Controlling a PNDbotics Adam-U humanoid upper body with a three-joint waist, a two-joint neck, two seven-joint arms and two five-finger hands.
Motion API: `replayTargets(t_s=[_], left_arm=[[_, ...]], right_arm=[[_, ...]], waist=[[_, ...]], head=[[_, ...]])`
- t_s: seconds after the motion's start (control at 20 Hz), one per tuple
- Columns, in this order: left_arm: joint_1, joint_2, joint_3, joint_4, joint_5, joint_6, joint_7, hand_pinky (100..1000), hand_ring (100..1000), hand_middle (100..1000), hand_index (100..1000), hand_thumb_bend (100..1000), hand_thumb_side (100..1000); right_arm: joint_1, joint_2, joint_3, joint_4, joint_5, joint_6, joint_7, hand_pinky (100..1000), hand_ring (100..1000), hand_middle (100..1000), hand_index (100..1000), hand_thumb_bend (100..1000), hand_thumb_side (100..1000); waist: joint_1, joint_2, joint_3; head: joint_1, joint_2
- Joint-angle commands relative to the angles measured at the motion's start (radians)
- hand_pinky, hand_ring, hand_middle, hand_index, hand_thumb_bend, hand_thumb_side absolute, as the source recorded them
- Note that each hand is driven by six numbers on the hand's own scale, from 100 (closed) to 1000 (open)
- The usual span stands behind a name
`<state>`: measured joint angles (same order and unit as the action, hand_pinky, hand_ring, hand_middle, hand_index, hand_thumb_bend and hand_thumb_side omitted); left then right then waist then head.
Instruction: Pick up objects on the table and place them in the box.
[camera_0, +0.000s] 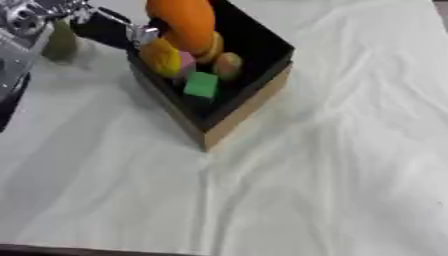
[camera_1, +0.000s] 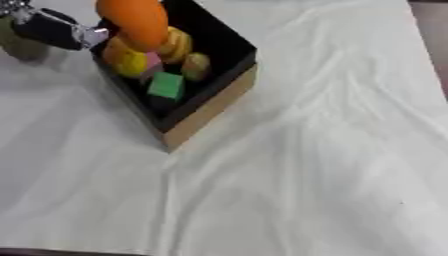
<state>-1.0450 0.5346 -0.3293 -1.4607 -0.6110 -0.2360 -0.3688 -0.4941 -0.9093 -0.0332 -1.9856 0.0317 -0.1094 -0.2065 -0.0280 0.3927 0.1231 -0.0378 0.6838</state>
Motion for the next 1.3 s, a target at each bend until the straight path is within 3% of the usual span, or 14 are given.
replayTargets(t_s=[0.05,0.25,0.4,0.5,0.7,0.75,0.9,1.1,1.15,1.3], left_arm=[[-0.021,-0.017,0.004,0.073,-0.066,-0.032,-0.021,760,702,655,709,354,100],[-0.012,-0.028,0.014,0.136,-0.127,-0.090,-0.075,846,829,776,859,478,100],[-0.012,-0.027,0.029,0.147,-0.166,-0.117,-0.102,870,854,802,889,555,100],[-0.010,-0.028,0.039,0.151,-0.180,-0.123,-0.106,872,856,805,893,561,123],[-0.004,-0.019,0.074,0.128,-0.142,-0.111,-0.082,869,847,795,884,452,100],[-0.001,-0.006,0.089,0.109,-0.124,-0.099,-0.068,860,837,780,865,409,100],[0.021,0.066,0.134,0.057,-0.083,-0.048,-0.027,848,831,766,839,424,100],[0.090,0.204,0.189,0.043,-0.090,0.010,0.014,832,861,793,838,506,100],[0.110,0.235,0.202,0.047,-0.096,0.019,0.024,831,870,809,855,572,100],[0.156,0.299,0.241,0.079,-0.104,0.040,0.051,836,867,804,861,531,100]], right_arm=[[-0.015,-0.015,-0.007,-0.014,-0.009,-0.001,0.006,880,877,710,757,100,350],[-0.010,-0.012,-0.009,-0.014,-0.009,-0.001,0.007,880,877,709,757,100,350],[-0.006,-0.009,-0.009,-0.014,-0.011,0.001,0.008,881,877,709,757,100,358],[-0.005,-0.007,-0.009,-0.014,-0.013,0.002,0.010,881,877,708,757,100,360],[0.003,-0.006,-0.012,-0.014,-0.015,0.005,0.010,882,878,708,757,100,364],[0.006,-0.007,-0.013,-0.014,-0.015,0.006,0.009,882,878,708,757,100,363],[0.017,-0.013,-0.019,-0.014,-0.012,0.007,0.004,882,878,708,757,100,366],[0.030,-0.020,-0.026,-0.014,-0.008,0.007,-0.005,882,878,707,757,100,370],[0.032,-0.021,-0.027,-0.014,-0.007,0.007,-0.006,882,879,707,757,100,371],[0.036,-0.023,-0.031,-0.014,-0.004,0.006,-0.010,882,879,708,757,100,363]], waist=[[-0.005,-0.020,-0.001],[-0.005,-0.019,-0.001],[-0.004,-0.020,-0.002],[-0.002,-0.022,-0.003],[0.000,-0.027,-0.004],[0.002,-0.029,-0.002],[0.008,-0.030,0.005],[0.015,-0.029,0.014],[0.015,-0.028,0.015],[0.013,-0.026,0.017]], head=[[0.002,-0.014],[0.000,-0.014],[0.000,-0.015],[0.000,-0.015],[-0.001,-0.014],[-0.002,-0.012],[-0.005,-0.010],[-0.004,-0.010],[-0.004,-0.011],[-0.001,-0.013]])
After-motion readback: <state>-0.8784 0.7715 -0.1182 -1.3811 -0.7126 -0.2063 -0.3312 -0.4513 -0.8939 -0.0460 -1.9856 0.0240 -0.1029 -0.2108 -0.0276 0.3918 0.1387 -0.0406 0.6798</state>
